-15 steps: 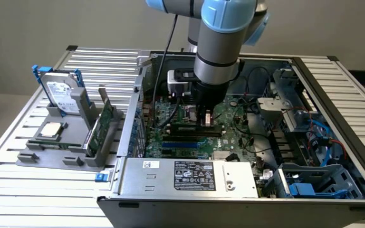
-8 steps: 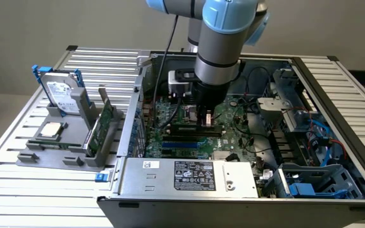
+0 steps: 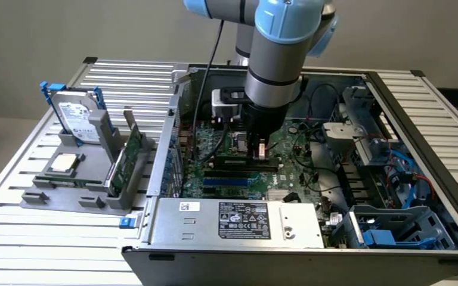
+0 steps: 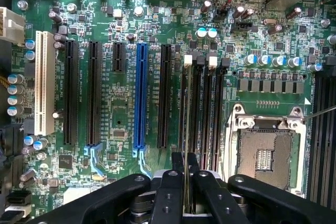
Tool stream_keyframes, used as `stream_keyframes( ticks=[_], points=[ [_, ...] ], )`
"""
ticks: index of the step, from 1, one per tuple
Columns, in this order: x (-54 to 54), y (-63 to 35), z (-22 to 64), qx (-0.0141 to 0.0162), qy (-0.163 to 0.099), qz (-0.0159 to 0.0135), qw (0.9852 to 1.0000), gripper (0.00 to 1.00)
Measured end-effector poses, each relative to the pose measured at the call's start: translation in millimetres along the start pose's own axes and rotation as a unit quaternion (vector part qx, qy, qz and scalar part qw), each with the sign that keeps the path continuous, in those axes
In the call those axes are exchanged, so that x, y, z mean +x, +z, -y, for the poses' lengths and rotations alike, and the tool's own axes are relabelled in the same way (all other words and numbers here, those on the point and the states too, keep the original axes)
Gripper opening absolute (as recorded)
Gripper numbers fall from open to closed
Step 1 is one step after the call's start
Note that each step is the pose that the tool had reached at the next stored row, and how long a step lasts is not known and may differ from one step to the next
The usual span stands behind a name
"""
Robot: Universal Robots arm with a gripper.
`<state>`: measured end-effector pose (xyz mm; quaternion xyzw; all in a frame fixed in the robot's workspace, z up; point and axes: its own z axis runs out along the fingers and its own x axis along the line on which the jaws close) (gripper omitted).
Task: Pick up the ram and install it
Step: 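Insert the ram into the slot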
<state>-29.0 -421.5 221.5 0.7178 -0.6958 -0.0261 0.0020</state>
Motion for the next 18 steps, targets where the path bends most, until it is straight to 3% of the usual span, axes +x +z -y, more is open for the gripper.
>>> stream_keyframes(
  ticks=[18],
  points=[
    [-1.2,3.8,1.5,-0.0029,-0.005,-0.0001,1.0,0.14]
  ],
)
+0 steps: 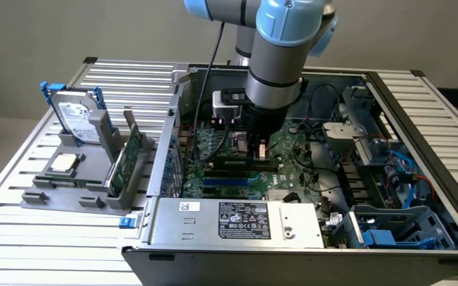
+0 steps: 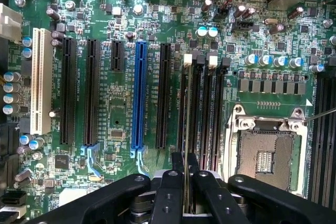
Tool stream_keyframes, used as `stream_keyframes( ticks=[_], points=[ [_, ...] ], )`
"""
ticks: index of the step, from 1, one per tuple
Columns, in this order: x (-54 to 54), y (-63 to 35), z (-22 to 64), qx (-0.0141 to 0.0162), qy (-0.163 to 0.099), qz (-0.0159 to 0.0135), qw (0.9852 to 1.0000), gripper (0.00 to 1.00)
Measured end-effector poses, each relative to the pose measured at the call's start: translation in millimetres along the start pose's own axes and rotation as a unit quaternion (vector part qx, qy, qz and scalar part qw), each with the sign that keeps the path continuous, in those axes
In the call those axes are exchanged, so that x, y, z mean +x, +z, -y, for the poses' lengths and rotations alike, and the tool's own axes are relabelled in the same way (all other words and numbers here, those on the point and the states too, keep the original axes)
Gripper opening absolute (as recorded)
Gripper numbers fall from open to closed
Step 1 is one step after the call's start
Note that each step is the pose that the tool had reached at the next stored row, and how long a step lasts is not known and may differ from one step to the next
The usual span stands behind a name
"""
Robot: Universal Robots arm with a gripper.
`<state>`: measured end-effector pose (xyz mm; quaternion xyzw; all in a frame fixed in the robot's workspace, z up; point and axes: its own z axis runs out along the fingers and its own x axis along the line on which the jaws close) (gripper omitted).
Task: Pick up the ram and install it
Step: 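Insert the ram into the slot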
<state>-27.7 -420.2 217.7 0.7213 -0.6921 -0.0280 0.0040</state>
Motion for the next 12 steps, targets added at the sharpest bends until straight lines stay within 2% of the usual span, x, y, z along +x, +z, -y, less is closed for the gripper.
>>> stream_keyframes(
  ticks=[9,10,12],
  points=[
    [-0.3,3.0,0.3,-0.0009,-0.001,0.0,1.0,0.14],
    [-0.4,3.1,0.3,-0.0011,-0.002,0.0,1.0,0.15],
    [-0.9,3.1,0.3,-0.0016,-0.002,0.0,1.0,0.28]
  ],
)
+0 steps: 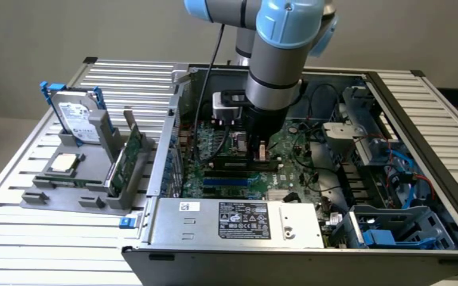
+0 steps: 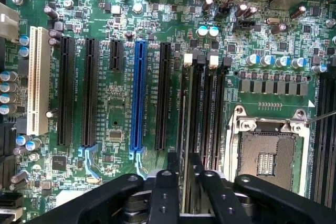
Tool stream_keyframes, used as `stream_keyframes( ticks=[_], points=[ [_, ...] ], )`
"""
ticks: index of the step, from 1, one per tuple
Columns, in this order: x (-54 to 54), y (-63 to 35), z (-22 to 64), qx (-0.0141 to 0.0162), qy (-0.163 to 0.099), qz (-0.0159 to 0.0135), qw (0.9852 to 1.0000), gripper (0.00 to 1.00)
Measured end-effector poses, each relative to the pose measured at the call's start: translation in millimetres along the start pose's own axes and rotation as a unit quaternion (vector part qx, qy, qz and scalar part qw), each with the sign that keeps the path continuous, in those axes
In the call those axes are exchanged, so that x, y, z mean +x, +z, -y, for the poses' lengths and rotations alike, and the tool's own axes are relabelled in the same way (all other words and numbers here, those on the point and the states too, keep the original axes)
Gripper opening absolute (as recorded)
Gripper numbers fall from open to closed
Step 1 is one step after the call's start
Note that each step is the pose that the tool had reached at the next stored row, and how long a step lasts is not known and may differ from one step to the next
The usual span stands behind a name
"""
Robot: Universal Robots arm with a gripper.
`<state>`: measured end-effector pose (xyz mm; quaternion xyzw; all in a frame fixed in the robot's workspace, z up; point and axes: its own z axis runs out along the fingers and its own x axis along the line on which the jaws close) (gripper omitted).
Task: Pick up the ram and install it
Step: 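Insert the ram into the slot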
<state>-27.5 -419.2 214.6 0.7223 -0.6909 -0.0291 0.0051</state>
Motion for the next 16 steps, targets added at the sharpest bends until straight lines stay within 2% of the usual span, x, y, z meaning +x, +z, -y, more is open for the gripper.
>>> stream_keyframes(
  ticks=[3,4,10,16],
  points=[
    [-0.7,-1.7,-0.2,-0.001,0.0,0.0,1.0,0.33],
    [-0.8,-3.5,-0.3,-0.0013,0.0,0.0001,1.0,0.4],
    [-1.3,-16.8,-1.3,-0.0037,0.0,0.0026,1.0,0.4],
    [-1.7,-26.6,-3.3,-0.0082,0.0,0.0063,0.9999,0.38]
  ],
)
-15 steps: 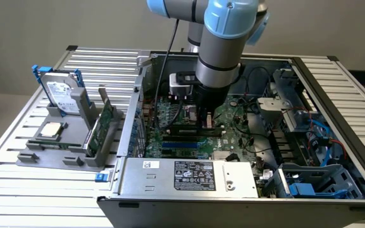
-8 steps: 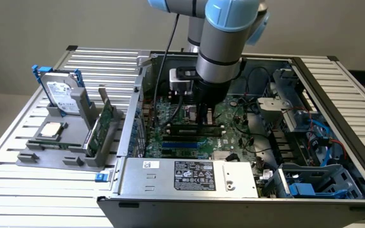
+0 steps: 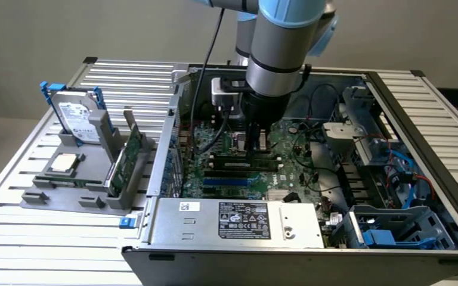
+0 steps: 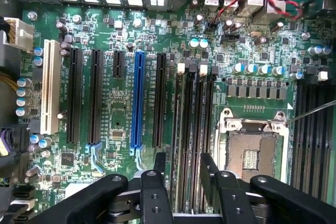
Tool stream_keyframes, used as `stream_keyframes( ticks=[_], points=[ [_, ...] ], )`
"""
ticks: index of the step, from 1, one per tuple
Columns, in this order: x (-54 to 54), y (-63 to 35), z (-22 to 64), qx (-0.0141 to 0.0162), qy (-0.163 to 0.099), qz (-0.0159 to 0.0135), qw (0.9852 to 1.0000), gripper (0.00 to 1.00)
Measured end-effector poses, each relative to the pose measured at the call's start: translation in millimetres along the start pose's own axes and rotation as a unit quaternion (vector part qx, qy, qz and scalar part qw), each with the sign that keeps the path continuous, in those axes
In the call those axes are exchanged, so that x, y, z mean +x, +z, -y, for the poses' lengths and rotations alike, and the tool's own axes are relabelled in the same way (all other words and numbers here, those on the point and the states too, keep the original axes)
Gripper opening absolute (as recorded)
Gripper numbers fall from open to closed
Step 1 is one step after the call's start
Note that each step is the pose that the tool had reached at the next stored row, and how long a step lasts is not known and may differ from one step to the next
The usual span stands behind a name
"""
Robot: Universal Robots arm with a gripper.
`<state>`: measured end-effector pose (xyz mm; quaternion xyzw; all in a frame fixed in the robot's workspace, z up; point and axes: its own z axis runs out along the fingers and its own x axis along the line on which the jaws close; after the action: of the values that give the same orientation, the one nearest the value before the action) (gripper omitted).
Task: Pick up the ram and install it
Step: 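Insert the ram into the slot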
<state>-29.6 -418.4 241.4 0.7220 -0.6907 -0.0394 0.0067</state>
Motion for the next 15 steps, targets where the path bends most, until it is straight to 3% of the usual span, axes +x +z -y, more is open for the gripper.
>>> stream_keyframes(
  ticks=[2,7,13,15],
  points=[
    [-0.2,-2.5,-0.8,-0.0021,0.0,0.0016,1.0,0.25],
    [-0.4,-5.2,-2.6,-0.0064,0.0,0.0053,1.0,0.11],
    [-0.3,-5.0,-2.7,-0.0076,0.0,0.0054,1.0,0.11],
    [-0.3,-3.7,-2.6,-0.0059,0.0,0.0053,1.0,0.11]
  ],
)
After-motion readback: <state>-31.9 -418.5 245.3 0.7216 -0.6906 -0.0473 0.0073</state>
